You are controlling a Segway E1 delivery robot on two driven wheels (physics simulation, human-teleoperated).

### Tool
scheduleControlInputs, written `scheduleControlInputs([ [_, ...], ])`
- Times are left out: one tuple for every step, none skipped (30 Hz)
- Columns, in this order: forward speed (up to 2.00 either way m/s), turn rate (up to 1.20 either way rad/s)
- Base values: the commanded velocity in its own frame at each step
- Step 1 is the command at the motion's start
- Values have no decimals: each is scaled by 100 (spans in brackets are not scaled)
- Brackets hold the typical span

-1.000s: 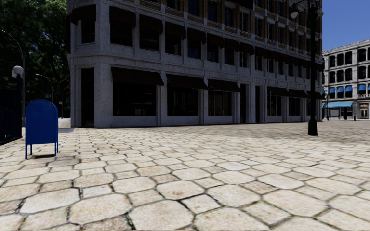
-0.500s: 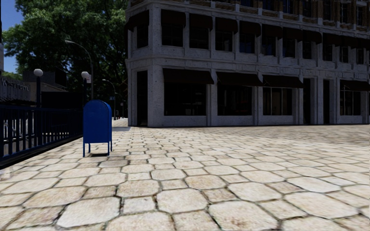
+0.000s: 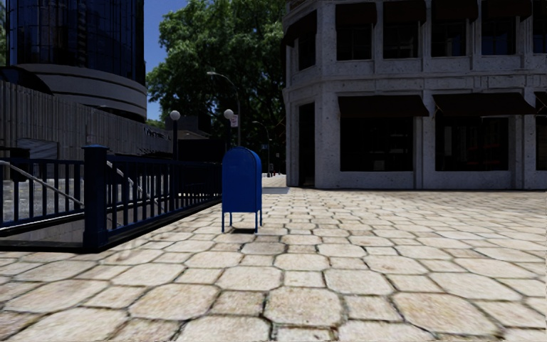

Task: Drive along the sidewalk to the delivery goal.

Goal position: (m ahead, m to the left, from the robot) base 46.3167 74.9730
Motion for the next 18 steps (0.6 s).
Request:
scheduleControlInputs([
  [91,81],
  [91,81],
  [91,81],
  [91,81],
  [92,81],
  [94,81],
  [95,81],
  [95,81],
  [96,81],
  [96,81],
  [96,81],
  [97,81],
  [97,81],
  [97,81],
  [98,81],
  [98,81],
  [99,81],
  [100,81],
])
